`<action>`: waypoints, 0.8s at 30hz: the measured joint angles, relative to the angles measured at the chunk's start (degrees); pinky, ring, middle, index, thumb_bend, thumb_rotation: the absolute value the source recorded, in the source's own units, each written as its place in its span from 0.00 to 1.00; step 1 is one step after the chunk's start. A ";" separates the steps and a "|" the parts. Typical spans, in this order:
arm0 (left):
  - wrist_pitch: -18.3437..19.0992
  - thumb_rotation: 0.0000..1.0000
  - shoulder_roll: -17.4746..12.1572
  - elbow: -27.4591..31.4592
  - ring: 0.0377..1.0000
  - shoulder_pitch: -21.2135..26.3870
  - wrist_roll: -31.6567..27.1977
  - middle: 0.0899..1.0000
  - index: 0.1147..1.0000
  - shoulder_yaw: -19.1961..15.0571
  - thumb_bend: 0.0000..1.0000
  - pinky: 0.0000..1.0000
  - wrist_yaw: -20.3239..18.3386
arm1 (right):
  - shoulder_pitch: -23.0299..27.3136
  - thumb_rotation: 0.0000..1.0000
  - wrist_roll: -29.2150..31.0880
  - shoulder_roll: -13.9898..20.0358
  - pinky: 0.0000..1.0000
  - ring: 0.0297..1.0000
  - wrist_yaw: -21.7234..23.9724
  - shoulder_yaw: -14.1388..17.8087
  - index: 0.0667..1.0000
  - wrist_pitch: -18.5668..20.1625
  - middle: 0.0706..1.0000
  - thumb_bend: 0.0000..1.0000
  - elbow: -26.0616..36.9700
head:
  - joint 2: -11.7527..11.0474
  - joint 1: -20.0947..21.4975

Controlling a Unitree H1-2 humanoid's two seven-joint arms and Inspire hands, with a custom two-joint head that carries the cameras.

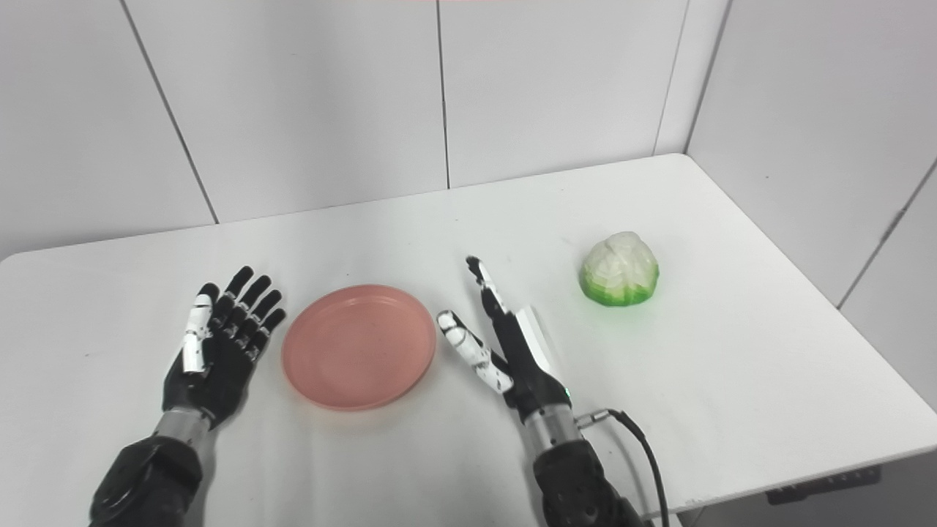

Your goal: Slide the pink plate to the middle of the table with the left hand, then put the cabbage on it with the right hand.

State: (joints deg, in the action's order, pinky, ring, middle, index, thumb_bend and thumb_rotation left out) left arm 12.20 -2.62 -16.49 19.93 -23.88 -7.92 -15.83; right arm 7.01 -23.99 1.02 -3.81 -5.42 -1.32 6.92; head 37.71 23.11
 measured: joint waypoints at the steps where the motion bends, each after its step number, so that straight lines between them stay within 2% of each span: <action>1: -0.22 1.00 -0.10 -0.23 0.93 0.02 -0.03 0.93 0.92 -0.01 0.40 0.93 -0.38 | 0.58 1.00 -0.27 0.23 0.89 0.91 -0.04 0.28 0.94 0.06 0.92 0.43 0.80 | -0.18 0.36; 3: -1.36 0.98 -0.26 -1.33 0.92 0.30 -0.06 0.92 0.90 -0.10 0.40 0.92 -1.35 | 1.86 0.99 -1.36 1.13 0.87 0.90 0.01 0.89 0.94 0.65 0.92 0.48 2.66 | -0.18 0.36; 6: -2.79 0.94 -0.29 -3.14 0.90 0.86 -0.58 0.91 0.89 -0.47 0.41 0.90 -2.15 | 3.62 0.93 -3.65 3.02 0.85 0.89 0.63 2.03 0.93 3.07 0.91 0.56 5.84 | -1.40 3.69; 9: -3.77 0.93 -0.73 -4.31 0.90 1.09 -1.28 0.91 0.90 -0.84 0.41 0.91 -3.13 | 5.42 0.88 -5.19 5.38 0.83 0.88 0.86 3.58 0.93 4.91 0.90 0.62 9.06 | -1.94 5.11; 12: -5.96 0.86 -1.34 -7.66 0.87 2.32 -1.89 0.88 0.87 -1.02 0.46 0.86 -5.24 | 6.23 0.81 -6.34 6.99 0.81 0.87 1.54 4.88 0.94 6.69 0.90 0.76 10.60 | -2.72 7.03; 15: -7.58 0.84 -2.43 -11.09 0.86 3.92 -2.48 0.87 0.85 -1.53 0.47 0.84 -6.26 | 7.42 0.78 -7.44 8.36 0.80 0.85 2.19 6.04 0.94 9.17 0.89 0.82 12.11 | -2.90 7.65; 17: -8.63 0.83 -2.82 -12.70 0.84 4.63 -2.52 0.85 0.84 -1.86 0.48 0.83 -6.51 | 8.06 0.72 -8.35 9.59 0.80 0.86 2.21 6.73 0.94 9.65 0.89 0.91 12.58 | -3.08 8.18; 24: -10.66 0.80 -4.26 -17.69 0.82 6.91 -2.54 0.83 0.82 -2.76 0.49 0.81 -8.05 | 9.03 0.64 -9.16 14.92 0.83 0.90 2.68 10.18 0.96 9.79 0.93 0.98 14.15 | -3.34 9.41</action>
State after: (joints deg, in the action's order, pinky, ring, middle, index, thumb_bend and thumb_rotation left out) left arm 1.54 -6.88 -34.18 26.84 -26.42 -10.68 -23.88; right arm 16.04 -33.15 15.94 -1.13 4.76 8.47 21.07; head 34.37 32.52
